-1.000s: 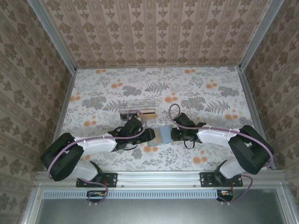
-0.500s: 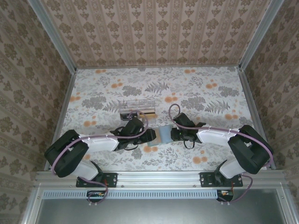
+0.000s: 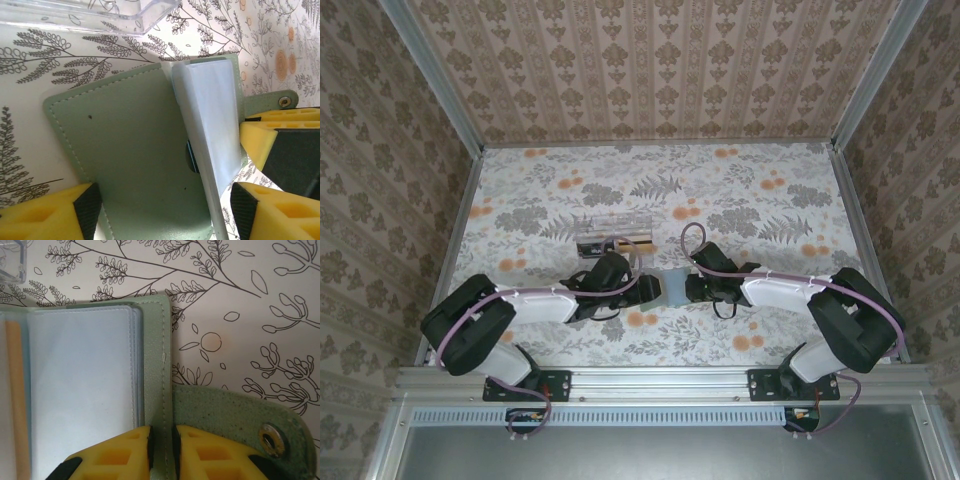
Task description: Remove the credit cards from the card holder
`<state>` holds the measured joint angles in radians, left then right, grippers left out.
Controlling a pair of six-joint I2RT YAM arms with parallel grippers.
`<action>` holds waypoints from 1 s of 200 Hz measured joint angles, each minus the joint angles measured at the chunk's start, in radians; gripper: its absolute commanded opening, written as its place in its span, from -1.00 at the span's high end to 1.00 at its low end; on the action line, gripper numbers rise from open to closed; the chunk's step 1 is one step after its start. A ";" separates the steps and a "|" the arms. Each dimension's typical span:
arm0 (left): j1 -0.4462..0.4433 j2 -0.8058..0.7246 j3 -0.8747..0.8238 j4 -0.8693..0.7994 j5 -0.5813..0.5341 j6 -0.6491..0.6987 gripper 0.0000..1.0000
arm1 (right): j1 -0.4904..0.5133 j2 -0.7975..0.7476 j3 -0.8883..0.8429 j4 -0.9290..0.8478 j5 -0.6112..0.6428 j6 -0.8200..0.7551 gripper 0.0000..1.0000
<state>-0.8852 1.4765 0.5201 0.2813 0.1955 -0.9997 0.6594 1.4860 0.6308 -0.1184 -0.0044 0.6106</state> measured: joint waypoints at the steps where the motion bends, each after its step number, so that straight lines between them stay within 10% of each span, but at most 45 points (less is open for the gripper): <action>1: 0.000 0.000 0.000 0.000 0.000 0.000 -0.46 | 0.000 0.000 0.000 0.000 0.000 0.000 0.56; 200: -0.011 -0.016 0.044 -0.132 -0.041 0.054 -0.39 | 0.006 0.000 0.001 0.000 0.005 0.003 0.56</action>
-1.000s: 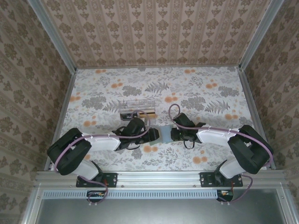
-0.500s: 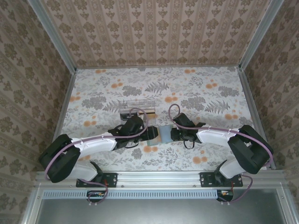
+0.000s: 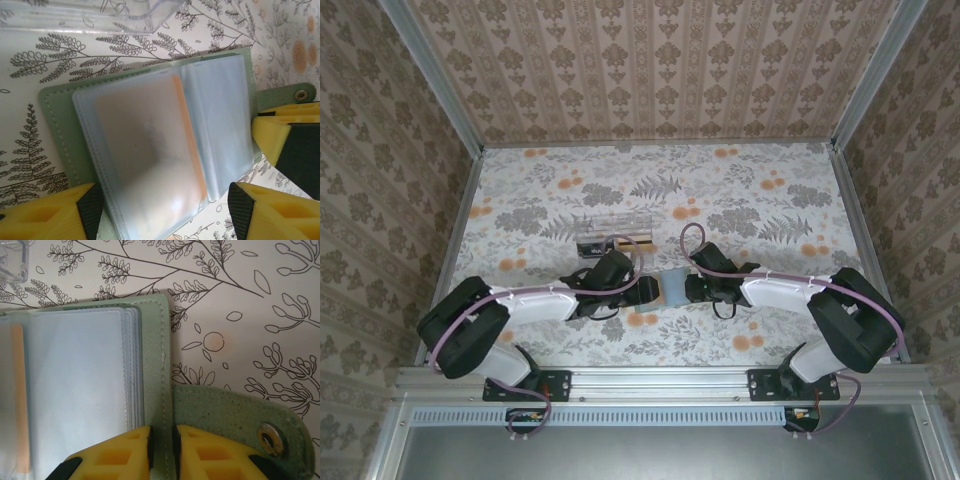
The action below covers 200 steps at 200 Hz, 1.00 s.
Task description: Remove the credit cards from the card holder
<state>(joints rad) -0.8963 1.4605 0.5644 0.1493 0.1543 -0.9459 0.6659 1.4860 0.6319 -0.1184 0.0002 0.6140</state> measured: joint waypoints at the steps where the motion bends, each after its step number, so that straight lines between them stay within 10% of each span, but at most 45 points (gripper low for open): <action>1: 0.000 0.001 0.000 0.000 0.000 0.000 -0.39 | 0.000 0.000 0.000 0.000 0.000 0.000 0.56; 200: -0.008 -0.026 0.040 -0.046 -0.009 0.026 -0.37 | 0.001 0.006 0.006 -0.002 0.003 0.011 0.56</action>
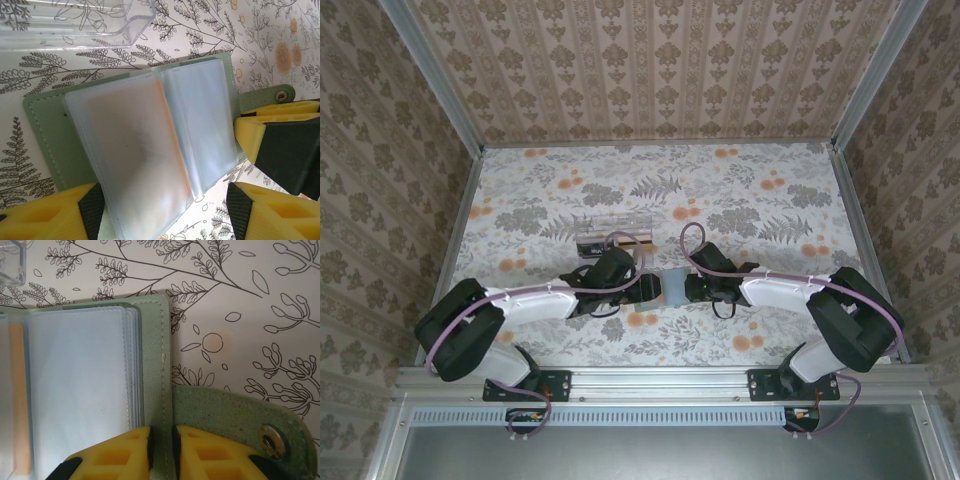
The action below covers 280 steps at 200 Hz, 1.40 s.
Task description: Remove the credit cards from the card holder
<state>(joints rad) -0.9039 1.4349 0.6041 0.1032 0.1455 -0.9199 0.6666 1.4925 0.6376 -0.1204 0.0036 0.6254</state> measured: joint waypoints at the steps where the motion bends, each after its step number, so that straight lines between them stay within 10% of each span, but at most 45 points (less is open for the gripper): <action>1: 0.000 0.001 0.000 0.000 0.000 0.000 -0.37 | 0.000 0.000 0.000 0.000 0.000 0.000 0.56; 280: -0.013 0.090 0.032 0.026 0.011 0.000 -0.36 | 0.007 0.002 0.001 0.000 0.010 0.004 0.56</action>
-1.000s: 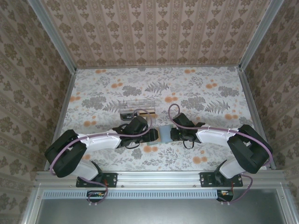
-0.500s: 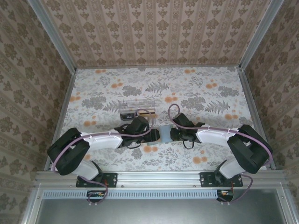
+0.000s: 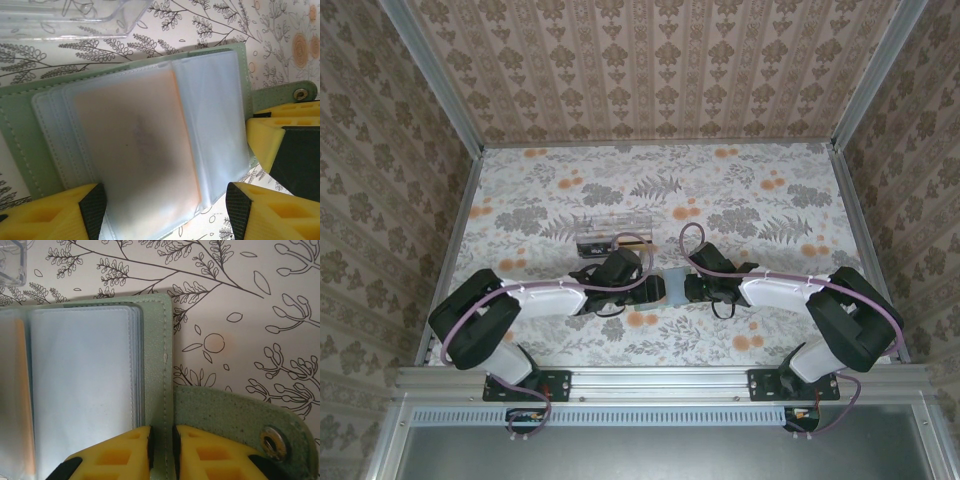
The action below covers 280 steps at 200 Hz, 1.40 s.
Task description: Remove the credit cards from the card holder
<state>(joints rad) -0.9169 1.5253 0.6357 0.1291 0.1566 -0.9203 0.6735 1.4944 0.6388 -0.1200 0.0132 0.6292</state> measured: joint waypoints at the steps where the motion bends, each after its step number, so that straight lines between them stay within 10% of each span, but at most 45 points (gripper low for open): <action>1: 0.000 0.000 0.000 0.000 0.001 0.000 -0.36 | 0.000 0.000 0.000 0.000 0.000 0.000 0.56; 280: -0.013 -0.103 0.000 -0.058 -0.041 0.027 -0.40 | 0.005 0.011 0.009 -0.001 0.004 0.000 0.56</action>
<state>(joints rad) -0.9298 1.4220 0.6357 0.0708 0.1158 -0.8928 0.6788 1.5055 0.6479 -0.1211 0.0170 0.6292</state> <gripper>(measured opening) 0.702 0.219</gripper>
